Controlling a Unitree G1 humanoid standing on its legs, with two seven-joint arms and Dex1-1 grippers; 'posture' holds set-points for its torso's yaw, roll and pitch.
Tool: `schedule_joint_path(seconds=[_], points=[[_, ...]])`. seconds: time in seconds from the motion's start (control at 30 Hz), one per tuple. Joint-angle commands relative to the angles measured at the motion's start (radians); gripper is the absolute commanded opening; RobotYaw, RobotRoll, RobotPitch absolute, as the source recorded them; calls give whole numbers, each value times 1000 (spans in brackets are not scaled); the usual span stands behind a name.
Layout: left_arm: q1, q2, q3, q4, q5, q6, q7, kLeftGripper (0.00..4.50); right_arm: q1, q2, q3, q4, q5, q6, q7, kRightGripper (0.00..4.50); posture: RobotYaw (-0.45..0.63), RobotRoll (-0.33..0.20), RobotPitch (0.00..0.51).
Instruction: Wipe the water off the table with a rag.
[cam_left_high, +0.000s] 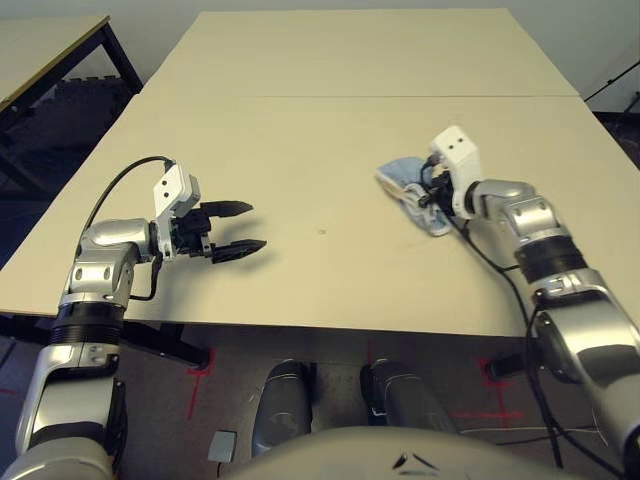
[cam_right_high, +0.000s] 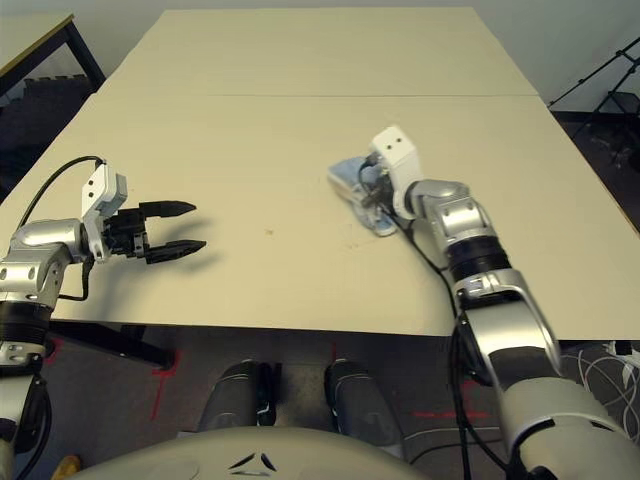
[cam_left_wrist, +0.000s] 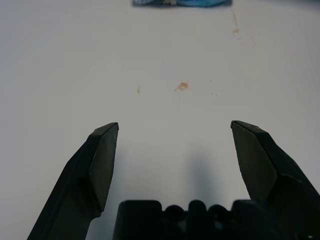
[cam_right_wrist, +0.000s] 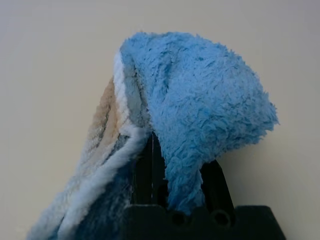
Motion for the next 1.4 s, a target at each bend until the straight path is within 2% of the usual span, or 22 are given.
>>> schedule_joint_path(seconds=[0.03, 0.2, 0.4, 0.63, 0.77, 0.9, 1.03, 1.3, 1.4], points=[[-4, 1, -7, 2, 3, -7, -5, 4500, -25, -28, -109, -58, 105, 78, 44, 73, -158, 0, 95], [-15, -2, -10, 17, 7, -12, -7, 4500, -66, -147, -175, -36, 133, 102, 90, 73, -169, 0, 92], [-30, -12, -17, 35, 13, -20, -8, 4500, -110, -247, -160, 107, 89, 42, 137, 73, -180, 0, 85], [-47, -15, -21, 51, 17, -28, -11, 4500, -124, -249, -113, 308, 0, -78, 146, 73, -178, 0, 79], [-48, -11, -23, 46, 17, -28, -13, 4500, -130, -237, -130, 462, -32, -197, 69, 73, -174, 0, 77], [-41, -6, -21, 36, 14, -24, -15, 4500, -137, -225, -125, 530, -63, -302, -1, 73, -170, 0, 76], [-41, -5, -13, 33, 15, -29, 0, 4500, -139, -208, -148, 552, -66, -421, -55, 1359, -166, 0, 79], [-58, -43, 33, 63, 19, -86, 130, 4500, -120, -230, -271, 508, 8, -611, -120, 4476, -166, 0, 79], [-73, -70, 59, 81, 23, -114, 221, 4500, -107, -233, -325, 495, 48, -666, -131, 4476, -165, 0, 98]])
